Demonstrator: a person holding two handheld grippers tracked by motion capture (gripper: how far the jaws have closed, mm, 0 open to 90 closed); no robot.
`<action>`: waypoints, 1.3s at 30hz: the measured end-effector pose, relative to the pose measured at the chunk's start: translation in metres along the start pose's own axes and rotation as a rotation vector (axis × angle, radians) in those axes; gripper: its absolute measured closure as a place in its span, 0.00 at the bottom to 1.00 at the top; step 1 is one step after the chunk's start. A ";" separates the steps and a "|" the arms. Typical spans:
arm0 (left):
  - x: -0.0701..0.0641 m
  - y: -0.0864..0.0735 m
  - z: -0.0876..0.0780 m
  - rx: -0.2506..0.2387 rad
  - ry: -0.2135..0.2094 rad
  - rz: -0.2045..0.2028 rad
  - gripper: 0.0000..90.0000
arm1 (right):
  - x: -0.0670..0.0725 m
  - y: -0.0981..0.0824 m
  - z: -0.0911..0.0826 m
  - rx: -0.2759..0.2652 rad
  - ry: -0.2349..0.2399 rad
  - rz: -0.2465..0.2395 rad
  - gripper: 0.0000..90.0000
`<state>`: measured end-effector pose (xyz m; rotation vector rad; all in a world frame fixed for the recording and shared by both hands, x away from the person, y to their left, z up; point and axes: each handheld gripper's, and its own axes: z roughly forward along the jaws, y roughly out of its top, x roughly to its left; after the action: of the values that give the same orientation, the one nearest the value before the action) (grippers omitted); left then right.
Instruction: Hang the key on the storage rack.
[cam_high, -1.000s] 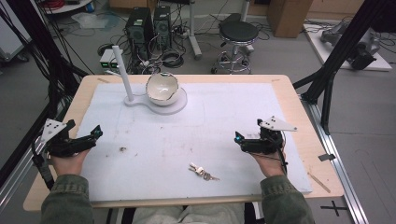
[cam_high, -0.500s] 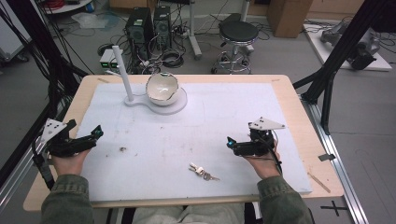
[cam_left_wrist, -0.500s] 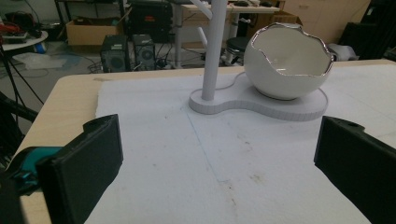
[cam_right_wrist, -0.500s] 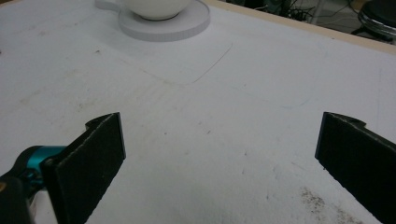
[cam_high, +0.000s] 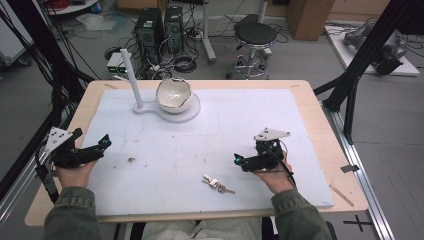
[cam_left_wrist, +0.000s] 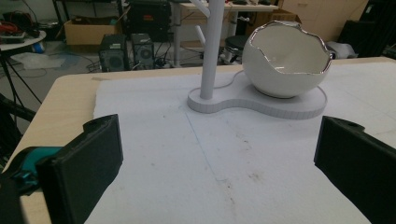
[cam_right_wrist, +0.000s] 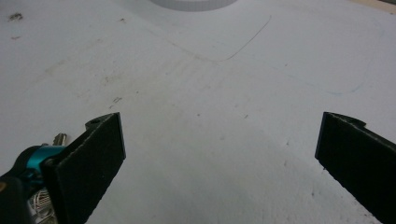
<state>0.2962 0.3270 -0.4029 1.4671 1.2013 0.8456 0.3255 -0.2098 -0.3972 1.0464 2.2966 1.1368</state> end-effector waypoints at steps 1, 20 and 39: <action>0.000 0.000 0.000 0.001 -0.001 0.001 0.02 | 0.002 0.000 0.001 0.005 0.004 -0.005 0.01; 0.000 -0.001 0.002 0.008 -0.003 0.002 0.02 | 0.032 0.008 0.020 0.101 0.088 -0.071 0.01; 0.000 -0.001 0.002 0.014 -0.006 0.002 0.02 | 0.057 0.008 0.035 0.201 0.173 -0.122 0.01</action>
<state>0.2981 0.3266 -0.4042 1.4813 1.2031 0.8349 0.3126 -0.1449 -0.4124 0.8910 2.6166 0.9996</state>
